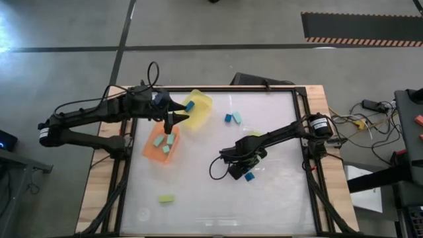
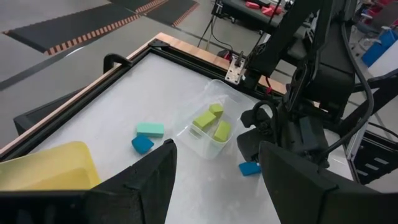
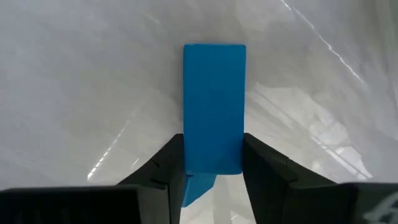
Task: Sort & place blocks by color
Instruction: Put the blue block into the yellow bin
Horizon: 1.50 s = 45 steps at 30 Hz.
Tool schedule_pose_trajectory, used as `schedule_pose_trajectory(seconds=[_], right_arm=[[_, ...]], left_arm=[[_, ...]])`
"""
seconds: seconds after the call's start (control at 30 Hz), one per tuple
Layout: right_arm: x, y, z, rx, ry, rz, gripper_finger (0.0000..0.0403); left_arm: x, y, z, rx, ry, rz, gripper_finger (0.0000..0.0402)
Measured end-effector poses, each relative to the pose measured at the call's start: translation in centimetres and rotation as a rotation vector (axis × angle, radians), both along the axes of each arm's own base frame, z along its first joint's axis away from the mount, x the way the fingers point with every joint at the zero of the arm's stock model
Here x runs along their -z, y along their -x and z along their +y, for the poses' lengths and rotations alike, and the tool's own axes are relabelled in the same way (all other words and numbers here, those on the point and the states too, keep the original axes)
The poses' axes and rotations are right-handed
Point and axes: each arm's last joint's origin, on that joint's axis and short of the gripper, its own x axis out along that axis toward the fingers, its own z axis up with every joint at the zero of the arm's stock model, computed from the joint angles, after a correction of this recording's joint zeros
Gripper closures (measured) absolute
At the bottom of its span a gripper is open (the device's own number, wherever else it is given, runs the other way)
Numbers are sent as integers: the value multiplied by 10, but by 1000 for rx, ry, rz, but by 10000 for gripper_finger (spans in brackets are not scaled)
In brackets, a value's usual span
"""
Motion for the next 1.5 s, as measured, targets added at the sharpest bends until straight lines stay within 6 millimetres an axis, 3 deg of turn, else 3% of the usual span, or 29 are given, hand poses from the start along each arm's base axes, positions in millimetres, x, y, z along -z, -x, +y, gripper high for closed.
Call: schedule_pose_trajectory(seconds=[0.23,0.53,1.03,1.27,1.5], right_arm=[[-22,-1,-2,-20,-15,-91,284],[-96,2,-8,-59,-36,-348,284],[-211,39,-43,-1,154,-995,285],[-241,45,-46,-91,229,-1247,284],[-252,35,-46,-211,344,-1418,284]], left_arm=[[0,0,0,-1,2,-1,191],[-5,-1,0,-1,3,-40,191],[-42,-5,-2,101,50,-425,191],[-50,-4,-3,108,84,-501,191],[-49,-10,-4,159,138,-520,191]])
